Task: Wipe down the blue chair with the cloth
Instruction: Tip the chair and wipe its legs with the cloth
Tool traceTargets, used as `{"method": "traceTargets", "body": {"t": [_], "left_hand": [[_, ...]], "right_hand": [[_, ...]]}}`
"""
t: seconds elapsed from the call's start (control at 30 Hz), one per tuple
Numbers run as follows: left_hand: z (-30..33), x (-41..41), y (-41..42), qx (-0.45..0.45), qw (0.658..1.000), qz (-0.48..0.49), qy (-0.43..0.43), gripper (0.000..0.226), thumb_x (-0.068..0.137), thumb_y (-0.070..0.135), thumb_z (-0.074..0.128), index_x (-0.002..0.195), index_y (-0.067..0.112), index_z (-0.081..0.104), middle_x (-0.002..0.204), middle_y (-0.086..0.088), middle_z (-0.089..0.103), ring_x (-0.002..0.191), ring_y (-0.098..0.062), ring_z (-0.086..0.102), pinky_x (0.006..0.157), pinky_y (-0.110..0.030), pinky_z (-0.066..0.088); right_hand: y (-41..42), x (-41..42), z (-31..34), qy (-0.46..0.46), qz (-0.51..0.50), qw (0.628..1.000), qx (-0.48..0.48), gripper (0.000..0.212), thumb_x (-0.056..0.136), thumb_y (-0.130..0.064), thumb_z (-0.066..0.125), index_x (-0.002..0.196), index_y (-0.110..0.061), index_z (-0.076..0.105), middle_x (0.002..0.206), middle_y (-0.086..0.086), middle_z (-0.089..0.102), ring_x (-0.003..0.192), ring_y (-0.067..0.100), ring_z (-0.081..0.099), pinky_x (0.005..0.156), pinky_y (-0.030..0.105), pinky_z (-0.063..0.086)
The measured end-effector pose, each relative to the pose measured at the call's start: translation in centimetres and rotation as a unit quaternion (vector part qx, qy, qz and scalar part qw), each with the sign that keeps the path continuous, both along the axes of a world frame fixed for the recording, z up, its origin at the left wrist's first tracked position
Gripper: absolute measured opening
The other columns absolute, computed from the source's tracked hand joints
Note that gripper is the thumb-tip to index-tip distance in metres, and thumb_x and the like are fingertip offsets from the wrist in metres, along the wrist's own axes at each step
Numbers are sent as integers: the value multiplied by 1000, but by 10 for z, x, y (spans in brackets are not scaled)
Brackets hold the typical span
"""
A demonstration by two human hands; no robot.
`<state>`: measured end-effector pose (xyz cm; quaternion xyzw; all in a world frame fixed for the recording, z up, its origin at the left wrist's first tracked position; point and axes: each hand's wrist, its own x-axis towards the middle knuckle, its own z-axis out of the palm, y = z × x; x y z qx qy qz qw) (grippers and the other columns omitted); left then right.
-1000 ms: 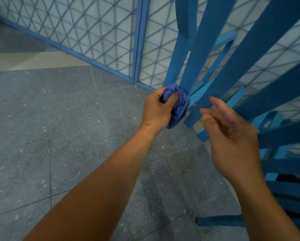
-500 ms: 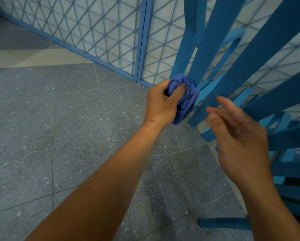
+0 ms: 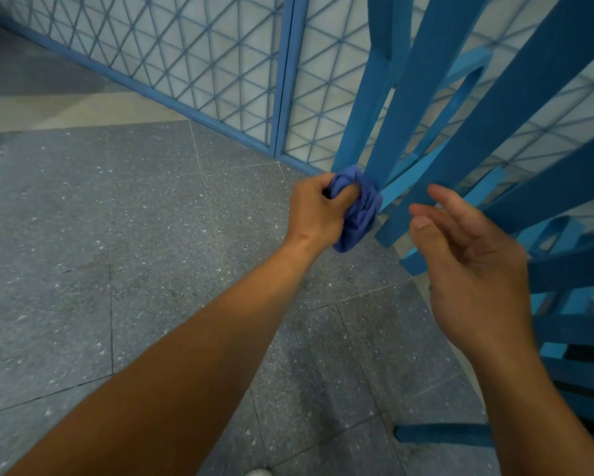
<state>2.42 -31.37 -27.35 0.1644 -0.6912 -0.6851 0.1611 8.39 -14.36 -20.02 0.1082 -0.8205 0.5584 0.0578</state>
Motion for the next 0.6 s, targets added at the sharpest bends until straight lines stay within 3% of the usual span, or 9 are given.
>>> {"method": "traceTargets", "body": {"t": [0.07,0.17,0.23,0.4,0.53,0.6], "left_hand": [[-9,1,2,11,999,-4,-39,26,93,11,67,79,-12,64,70,-14,57,68,-14,49,63,-35,44],[5,-1,0,16,1000,14,11,22,89,19,68,78,0,68,69,-14,65,63,-13,55,57,-35,50],[15,-2,-3,4,999,17,40,20,86,26,66,79,7,70,73,-11,68,62,-10,59,57,-33,54],[3,4,-5,20,997,-38,-65,12,95,19,68,99,9,72,94,-7,75,89,-19,73,84,-41,61],[-5,11,1,165,978,-40,-118,6,96,13,65,100,15,69,98,-3,75,90,-18,73,70,-23,59],[-4,15,2,201,973,-13,-109,13,95,12,66,108,11,66,103,-5,73,93,-20,72,71,-24,59]], "right_hand": [[1,4,1,-2,2,1000,3,35,92,-49,65,127,-50,62,115,-28,71,109,-9,65,89,12,54],[6,5,0,-8,3,1000,5,34,96,-40,67,129,-47,62,115,-28,70,110,-9,64,92,19,52],[8,4,-2,-13,3,1000,6,35,97,-35,68,130,-45,62,115,-27,71,109,-10,64,94,15,54],[21,11,-12,-46,-8,999,10,34,96,-32,68,130,-36,66,116,-19,73,110,-4,66,93,22,54],[51,35,-38,-118,-31,990,67,26,95,-45,67,121,-41,70,113,-27,71,105,-12,64,88,13,48],[62,50,-54,-153,-45,985,73,21,94,-44,67,115,-43,70,108,-27,72,100,-15,64,78,2,47]]}}
